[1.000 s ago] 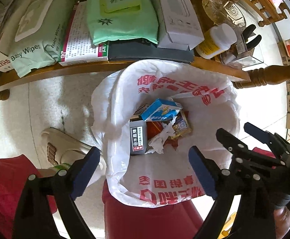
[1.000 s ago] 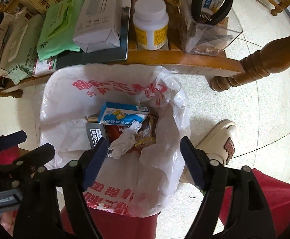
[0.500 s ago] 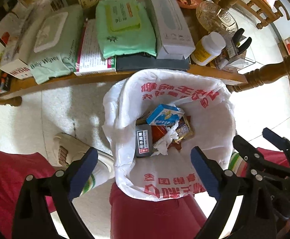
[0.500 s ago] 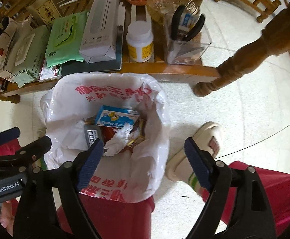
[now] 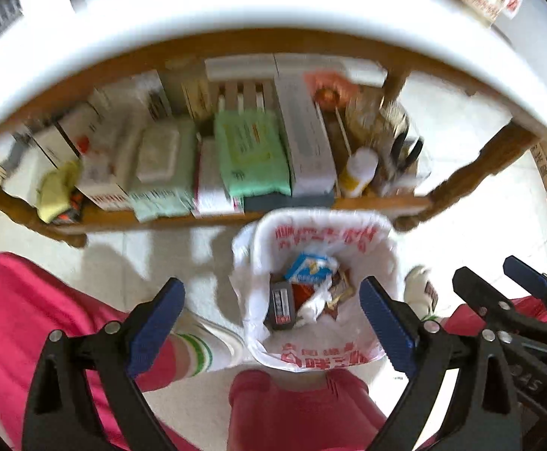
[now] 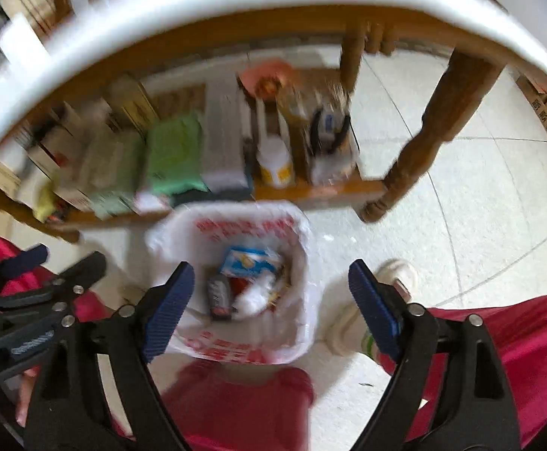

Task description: Collect trash

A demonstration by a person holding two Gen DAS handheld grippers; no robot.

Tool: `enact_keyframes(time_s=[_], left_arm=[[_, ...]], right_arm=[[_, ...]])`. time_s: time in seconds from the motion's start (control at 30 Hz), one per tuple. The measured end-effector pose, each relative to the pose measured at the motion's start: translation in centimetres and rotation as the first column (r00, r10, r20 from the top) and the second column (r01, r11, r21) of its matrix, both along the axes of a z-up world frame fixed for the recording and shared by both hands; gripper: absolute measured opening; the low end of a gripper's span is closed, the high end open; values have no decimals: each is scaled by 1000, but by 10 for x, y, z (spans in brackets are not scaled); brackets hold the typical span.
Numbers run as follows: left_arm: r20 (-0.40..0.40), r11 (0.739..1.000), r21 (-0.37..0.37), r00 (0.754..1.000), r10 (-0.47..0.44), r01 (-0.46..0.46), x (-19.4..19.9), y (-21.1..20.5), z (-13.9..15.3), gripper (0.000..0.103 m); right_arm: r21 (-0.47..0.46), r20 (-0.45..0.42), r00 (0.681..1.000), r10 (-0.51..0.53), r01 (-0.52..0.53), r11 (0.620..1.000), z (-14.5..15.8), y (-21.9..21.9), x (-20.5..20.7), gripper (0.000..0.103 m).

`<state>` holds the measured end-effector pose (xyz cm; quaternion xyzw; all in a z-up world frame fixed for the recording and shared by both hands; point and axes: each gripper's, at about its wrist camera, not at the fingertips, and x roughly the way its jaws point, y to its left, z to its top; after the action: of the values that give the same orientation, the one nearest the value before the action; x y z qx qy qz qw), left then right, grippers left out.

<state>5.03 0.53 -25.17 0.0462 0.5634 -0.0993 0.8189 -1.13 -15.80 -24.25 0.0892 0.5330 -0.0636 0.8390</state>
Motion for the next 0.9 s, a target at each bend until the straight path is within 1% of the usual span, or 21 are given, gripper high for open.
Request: enact_keyframes(time_s=[0.07, 0.1, 0.23, 0.3, 0.4, 0.43, 0.47, 0.5, 0.53, 0.57, 0.6, 0.67, 0.73, 0.83, 0.9], left_arm=[[79, 1000, -4, 997, 3, -3, -10, -1, 28, 92], [120, 1000, -4, 993, 10, -10, -15, -1, 42, 92], [218, 1000, -14, 976, 18, -15, -26, 0, 88, 92], [269, 1000, -13, 963, 25, -23, -31, 1, 111, 92], [372, 999, 11, 928, 40, -47, -40, 0, 148, 94], [413, 998, 13, 910, 43, -53, -46, 1, 164, 94], [444, 998, 8, 895, 49, -58, -50, 2, 176, 94], [466, 998, 2, 883, 53, -61, -52, 3, 186, 95], [496, 998, -2, 866, 59, -67, -56, 3, 200, 95], [510, 997, -2, 858, 62, -71, -58, 3, 207, 95], [534, 997, -4, 843, 66, -76, -62, 3, 219, 95], [567, 997, -10, 821, 67, -75, -69, 3, 235, 95], [592, 997, -19, 803, 72, -76, -75, 5, 249, 95], [611, 997, -40, 787, 81, -72, -85, 8, 266, 95], [614, 996, -50, 784, 94, -81, -91, 9, 274, 95]], right_arm=[[10, 83, 997, -5, 4, 1000, 29, 2, -11, 89], [-3, 121, 993, -5, 5, 1000, 43, 3, -16, 90], [-67, 245, 970, -2, 19, 998, 89, 8, -30, 94], [-88, 296, 955, 6, 21, 996, 111, 12, -37, 96], [-144, 393, 919, 23, 37, 989, 152, 21, -50, 96], [-156, 416, 909, 25, 44, 987, 163, 21, -54, 96], [-164, 450, 893, 26, 54, 985, 176, 23, -59, 96], [-164, 478, 878, 24, 62, 984, 187, 22, -65, 96], [-166, 496, 868, 23, 68, 984, 196, 22, -68, 96], [-173, 521, 853, 25, 77, 982, 207, 23, -72, 96], [-183, 543, 839, 26, 88, 979, 218, 25, -77, 96], [-195, 580, 814, 28, 106, 975, 234, 24, -87, 96], [-205, 603, 797, 29, 120, 971, 248, 26, -94, 96], [-218, 636, 771, 28, 144, 965, 266, 27, -107, 96], [-221, 648, 761, 31, 148, 964, 272, 26, -113, 96]])
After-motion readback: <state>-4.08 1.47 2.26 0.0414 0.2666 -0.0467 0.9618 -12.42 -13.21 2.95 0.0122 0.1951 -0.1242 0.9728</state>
